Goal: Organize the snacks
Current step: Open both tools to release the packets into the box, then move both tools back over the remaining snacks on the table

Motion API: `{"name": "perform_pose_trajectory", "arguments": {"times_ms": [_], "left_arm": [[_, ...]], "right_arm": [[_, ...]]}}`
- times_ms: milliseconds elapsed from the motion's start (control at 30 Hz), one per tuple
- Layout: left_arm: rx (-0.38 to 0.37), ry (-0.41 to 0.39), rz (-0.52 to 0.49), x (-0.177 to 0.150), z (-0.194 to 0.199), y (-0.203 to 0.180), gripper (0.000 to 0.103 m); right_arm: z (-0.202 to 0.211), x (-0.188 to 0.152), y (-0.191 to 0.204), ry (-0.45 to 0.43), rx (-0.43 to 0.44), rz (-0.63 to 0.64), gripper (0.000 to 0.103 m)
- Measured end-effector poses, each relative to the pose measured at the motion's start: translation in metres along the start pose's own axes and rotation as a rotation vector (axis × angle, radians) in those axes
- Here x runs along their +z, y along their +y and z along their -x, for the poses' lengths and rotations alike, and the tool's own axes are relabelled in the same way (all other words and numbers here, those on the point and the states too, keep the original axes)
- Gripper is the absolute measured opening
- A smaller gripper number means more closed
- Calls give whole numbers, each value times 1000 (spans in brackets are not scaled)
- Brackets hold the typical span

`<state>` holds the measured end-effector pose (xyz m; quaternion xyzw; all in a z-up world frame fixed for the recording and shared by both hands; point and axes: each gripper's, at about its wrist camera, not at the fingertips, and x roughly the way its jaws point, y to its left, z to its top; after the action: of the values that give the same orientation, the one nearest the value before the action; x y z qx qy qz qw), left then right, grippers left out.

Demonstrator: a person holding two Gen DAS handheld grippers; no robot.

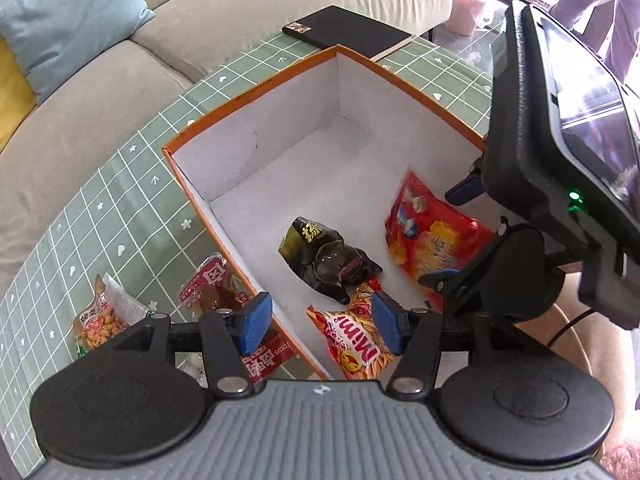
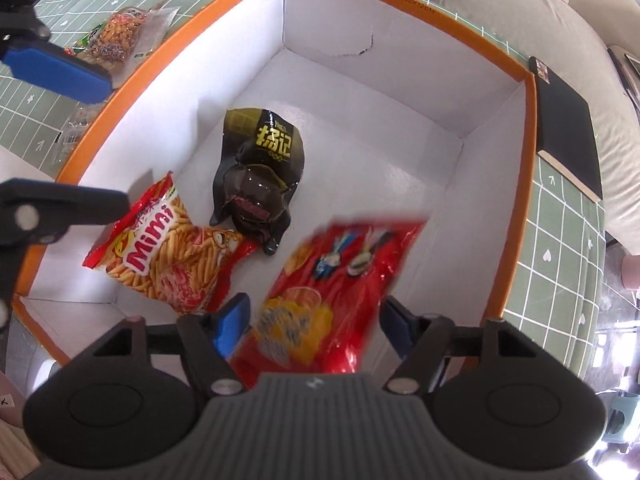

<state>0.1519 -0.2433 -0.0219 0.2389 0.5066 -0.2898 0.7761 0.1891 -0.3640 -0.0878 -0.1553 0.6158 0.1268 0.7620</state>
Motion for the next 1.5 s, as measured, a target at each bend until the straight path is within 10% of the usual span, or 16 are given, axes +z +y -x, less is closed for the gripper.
{"name": "perform_pose_trajectory", "arguments": {"times_ms": [667,1500], "left_arm": [[90,-24,117,-55,27,54,67],[144,-126,548,-173,44,200,63]], "right_arm": [[47,23,46,-82,-88,25,78],[72,103,159,-224,175,-226,80]]}}
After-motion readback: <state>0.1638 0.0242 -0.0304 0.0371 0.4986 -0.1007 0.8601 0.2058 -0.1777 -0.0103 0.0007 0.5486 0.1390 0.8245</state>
